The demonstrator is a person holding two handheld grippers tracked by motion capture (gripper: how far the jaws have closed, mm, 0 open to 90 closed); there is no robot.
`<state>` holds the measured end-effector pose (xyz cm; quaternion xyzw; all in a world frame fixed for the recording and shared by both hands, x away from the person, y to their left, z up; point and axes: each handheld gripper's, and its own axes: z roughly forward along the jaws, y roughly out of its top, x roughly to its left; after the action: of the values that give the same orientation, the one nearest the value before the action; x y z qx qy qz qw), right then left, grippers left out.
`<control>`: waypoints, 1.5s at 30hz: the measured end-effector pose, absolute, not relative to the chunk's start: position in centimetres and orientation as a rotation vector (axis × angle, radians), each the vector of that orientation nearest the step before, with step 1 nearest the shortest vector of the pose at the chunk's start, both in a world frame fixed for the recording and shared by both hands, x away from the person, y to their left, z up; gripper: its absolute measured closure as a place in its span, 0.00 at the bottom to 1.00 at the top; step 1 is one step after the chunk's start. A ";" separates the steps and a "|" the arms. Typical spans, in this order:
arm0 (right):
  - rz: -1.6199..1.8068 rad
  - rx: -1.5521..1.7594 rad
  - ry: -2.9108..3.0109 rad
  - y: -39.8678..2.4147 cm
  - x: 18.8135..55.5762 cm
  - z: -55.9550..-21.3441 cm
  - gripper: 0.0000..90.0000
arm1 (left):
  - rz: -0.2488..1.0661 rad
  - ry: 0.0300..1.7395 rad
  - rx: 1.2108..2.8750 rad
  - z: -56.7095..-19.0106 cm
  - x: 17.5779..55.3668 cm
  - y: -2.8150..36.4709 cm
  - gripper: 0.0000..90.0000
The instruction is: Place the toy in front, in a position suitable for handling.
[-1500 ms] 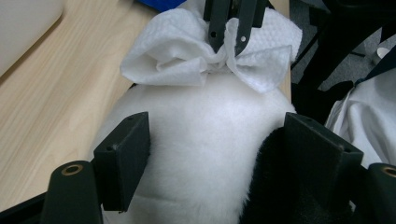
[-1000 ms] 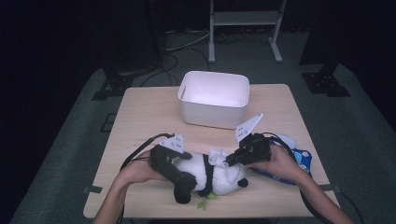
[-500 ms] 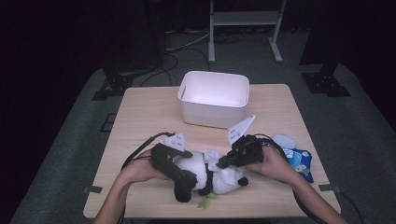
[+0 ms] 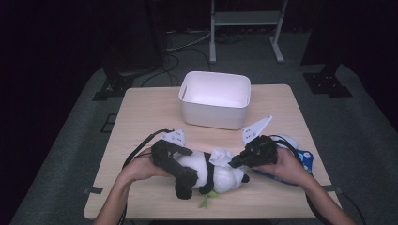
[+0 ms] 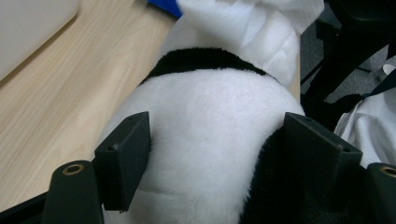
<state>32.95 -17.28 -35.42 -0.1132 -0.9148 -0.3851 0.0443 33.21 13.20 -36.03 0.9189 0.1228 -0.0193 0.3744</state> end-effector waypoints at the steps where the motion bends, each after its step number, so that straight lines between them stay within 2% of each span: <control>1: -1.175 -0.368 -2.793 -17.8 32.9 -35.5 0.94 | -0.050 0.320 2.352 -36.0 33.3 13.2 0.27; 9: -1.175 -0.474 -2.771 -20.7 32.6 -37.0 0.94 | -0.061 0.352 2.347 -36.0 34.0 13.3 0.27; 15: -1.177 -0.490 -2.770 -21.3 32.4 -37.1 0.94 | -0.064 0.359 2.346 -36.0 34.3 13.4 0.27; 29: -1.177 -0.299 -2.811 -15.5 32.4 -35.0 0.94 | -0.061 0.365 2.338 -36.0 34.6 13.4 0.27; 38: -1.092 -0.206 -2.867 -10.7 32.5 -35.5 0.94 | -0.060 0.365 2.327 -36.0 34.6 13.5 0.26; 45: -1.046 -0.240 -2.904 -11.3 33.0 -36.0 0.96 | -0.033 0.346 2.276 -35.1 34.4 13.7 0.26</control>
<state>32.98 -11.25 -35.97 -0.0774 -0.9377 -0.3378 0.0230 34.44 13.69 -35.15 0.9029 0.1374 -0.0129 0.4072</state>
